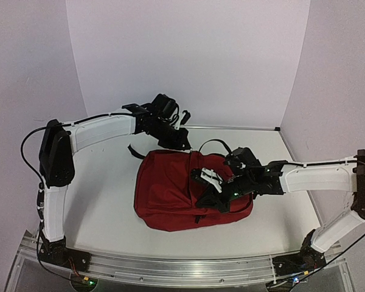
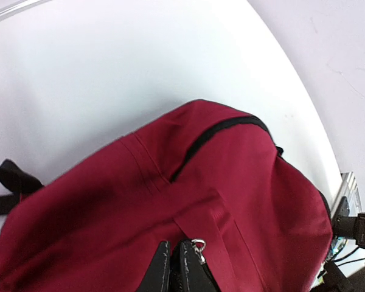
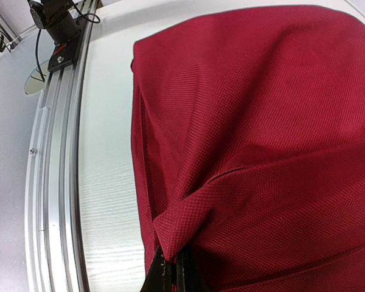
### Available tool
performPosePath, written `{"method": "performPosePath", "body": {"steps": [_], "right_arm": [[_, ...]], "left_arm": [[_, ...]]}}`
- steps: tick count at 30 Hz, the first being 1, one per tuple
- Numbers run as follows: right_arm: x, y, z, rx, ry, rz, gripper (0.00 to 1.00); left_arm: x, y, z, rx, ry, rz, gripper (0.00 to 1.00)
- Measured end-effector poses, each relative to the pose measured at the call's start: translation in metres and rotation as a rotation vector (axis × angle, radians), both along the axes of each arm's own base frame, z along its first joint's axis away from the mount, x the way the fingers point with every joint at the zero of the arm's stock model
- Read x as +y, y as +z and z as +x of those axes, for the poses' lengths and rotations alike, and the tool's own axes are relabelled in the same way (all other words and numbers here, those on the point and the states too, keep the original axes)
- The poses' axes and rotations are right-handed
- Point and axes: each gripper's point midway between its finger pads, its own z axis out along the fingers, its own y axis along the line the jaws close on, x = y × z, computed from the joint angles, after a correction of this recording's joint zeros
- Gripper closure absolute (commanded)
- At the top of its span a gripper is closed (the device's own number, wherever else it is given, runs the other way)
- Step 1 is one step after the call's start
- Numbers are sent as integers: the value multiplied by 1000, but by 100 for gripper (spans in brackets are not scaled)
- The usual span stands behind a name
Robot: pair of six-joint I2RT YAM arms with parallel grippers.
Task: Pack the student bag
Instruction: Zip the student bag at the center of the board.
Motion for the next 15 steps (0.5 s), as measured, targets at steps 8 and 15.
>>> {"method": "performPosePath", "body": {"steps": [8, 15], "right_arm": [[-1, -1, 1, -24, 8, -9, 100], [-6, -7, 6, -42, -15, -44, 100]], "left_arm": [[-2, -40, 26, 84, -4, 26, 97], [1, -62, 31, 140, -27, 36, 100]]}}
